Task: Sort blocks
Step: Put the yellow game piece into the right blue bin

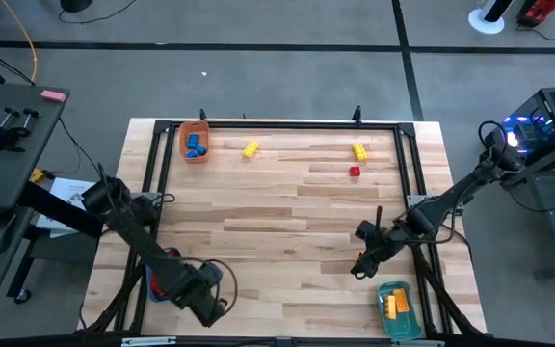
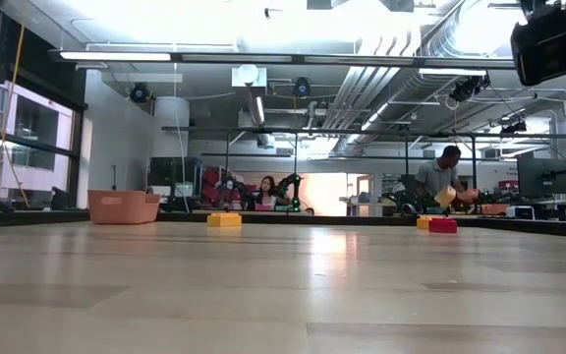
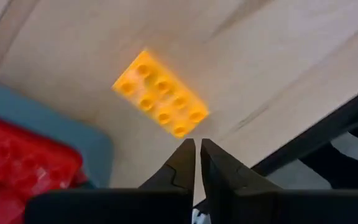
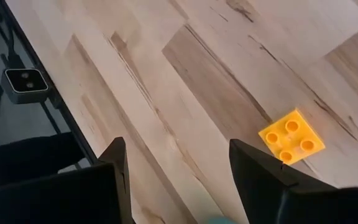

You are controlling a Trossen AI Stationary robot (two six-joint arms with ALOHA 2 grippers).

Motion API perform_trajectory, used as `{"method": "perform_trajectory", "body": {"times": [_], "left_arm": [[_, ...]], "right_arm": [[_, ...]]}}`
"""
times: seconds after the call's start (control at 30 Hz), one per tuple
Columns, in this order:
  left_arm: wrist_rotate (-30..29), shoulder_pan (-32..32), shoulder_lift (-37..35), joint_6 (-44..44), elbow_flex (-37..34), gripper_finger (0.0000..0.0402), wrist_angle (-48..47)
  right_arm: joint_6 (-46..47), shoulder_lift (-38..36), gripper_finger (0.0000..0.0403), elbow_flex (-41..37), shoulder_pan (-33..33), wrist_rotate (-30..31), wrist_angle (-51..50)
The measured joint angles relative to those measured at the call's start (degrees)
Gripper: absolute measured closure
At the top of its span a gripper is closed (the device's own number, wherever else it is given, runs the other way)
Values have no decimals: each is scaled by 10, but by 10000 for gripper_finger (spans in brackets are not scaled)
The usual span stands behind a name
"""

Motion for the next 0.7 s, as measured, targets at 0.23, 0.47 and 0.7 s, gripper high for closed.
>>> {"method": "perform_trajectory", "body": {"times": [0.23,0.47,0.7], "left_arm": [[-29,-12,0,-35,0,401,-15],[-20,-3,48,-11,-1,401,-32],[-18,-3,54,0,0,401,-28]], "right_arm": [[-25,0,238,0,-3,-1,9],[-25,0,238,0,-3,-1,10],[-24,0,238,0,-3,0,11]]}}
